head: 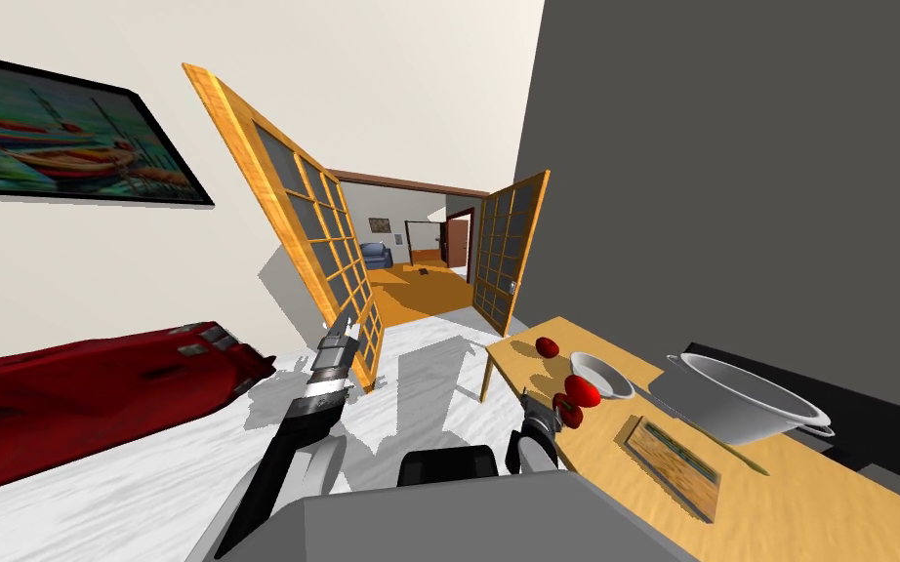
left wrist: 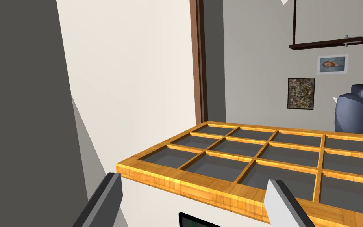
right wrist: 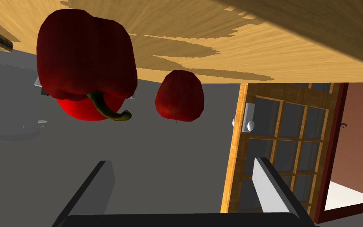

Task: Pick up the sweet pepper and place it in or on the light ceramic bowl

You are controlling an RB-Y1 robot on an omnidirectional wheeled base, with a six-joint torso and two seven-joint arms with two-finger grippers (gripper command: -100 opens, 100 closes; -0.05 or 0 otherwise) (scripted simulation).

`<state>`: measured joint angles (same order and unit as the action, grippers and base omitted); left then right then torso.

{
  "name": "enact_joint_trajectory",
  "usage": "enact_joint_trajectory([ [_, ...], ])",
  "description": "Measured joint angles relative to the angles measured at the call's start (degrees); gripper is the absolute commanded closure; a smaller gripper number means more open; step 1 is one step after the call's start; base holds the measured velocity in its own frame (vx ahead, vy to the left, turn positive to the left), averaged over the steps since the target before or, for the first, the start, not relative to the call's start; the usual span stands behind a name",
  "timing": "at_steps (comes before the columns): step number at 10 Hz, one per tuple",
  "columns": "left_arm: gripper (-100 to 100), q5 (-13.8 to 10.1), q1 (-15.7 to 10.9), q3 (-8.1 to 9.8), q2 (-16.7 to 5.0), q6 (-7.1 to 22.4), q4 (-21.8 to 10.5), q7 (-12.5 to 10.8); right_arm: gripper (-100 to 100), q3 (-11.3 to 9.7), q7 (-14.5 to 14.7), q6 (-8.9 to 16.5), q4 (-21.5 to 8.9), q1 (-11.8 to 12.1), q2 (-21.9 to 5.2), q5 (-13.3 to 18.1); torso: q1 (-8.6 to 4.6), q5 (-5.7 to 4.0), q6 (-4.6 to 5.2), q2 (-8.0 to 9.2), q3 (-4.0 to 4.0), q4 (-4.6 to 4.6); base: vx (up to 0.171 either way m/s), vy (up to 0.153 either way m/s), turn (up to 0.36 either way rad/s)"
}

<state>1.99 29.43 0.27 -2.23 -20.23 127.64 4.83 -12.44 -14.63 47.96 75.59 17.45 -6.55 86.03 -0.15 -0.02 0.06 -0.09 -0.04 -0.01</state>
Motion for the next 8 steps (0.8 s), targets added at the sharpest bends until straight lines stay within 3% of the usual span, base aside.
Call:
enact_joint_trajectory([
  [8, 0, 0.0, 0.0, 0.0, 0.0, 0.0, 0.0, 0.0, -100, -2.9, -1.2, 10.6, -11.0, 0.0, 0.6, 11.9, -0.08, -0.02, 0.0, -0.08, -0.04, -0.02, 0.025, -0.053, 0.066],
])
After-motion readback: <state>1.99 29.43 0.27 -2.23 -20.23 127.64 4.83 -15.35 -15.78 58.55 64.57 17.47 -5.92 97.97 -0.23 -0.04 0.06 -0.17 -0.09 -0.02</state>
